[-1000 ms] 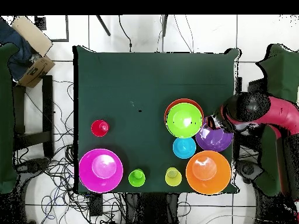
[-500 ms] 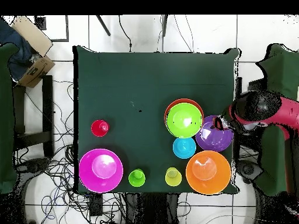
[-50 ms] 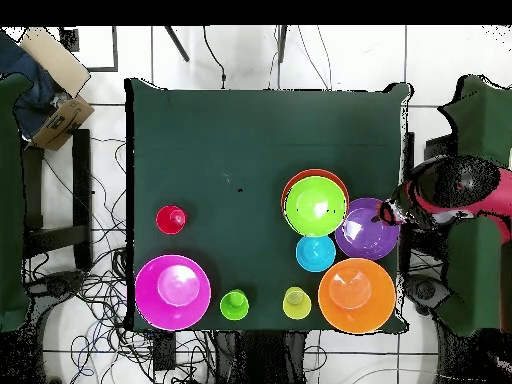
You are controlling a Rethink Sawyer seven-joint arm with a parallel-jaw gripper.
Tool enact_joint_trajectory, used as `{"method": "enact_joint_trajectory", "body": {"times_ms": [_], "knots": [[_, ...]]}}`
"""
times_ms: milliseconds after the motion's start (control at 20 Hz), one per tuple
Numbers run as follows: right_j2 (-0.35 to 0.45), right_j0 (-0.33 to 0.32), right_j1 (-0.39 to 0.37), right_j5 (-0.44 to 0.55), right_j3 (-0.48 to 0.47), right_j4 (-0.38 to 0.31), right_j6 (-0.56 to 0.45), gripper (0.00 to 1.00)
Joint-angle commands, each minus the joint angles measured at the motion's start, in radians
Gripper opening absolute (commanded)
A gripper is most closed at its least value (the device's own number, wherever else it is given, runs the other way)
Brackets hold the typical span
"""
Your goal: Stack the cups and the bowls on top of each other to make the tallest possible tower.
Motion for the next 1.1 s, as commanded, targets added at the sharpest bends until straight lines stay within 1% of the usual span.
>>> {"method": "enact_joint_trajectory", "body": {"times_ms": [50, 200, 350, 450, 550, 650, 750, 850, 950, 1100], "knots": [[0.003, 0.02, 0.038, -0.013, -0.035, -0.08, -0.322, 1.0], [-0.011, 0.023, 0.056, -0.053, -0.044, -0.107, -0.306, 1.0], [-0.045, 0.049, 0.062, -0.127, -0.041, -0.16, -0.218, 1.0], [-0.065, 0.071, 0.051, -0.186, -0.013, -0.198, -0.149, 1.0], [-0.079, 0.087, 0.036, -0.229, 0.015, -0.22, -0.098, 1.0], [-0.087, 0.09, 0.023, -0.288, 0.048, -0.232, -0.056, 1.0], [-0.103, 0.099, 0.013, -0.344, 0.071, -0.263, -0.029, 1.0], [-0.113, 0.1, 0.004, -0.377, 0.084, -0.268, -0.012, 1.0], [-0.113, 0.096, -0.001, -0.372, 0.079, -0.248, -0.027, 1.0], [-0.122, 0.115, -0.001, -0.352, 0.055, -0.227, -0.035, 1.0]]}}
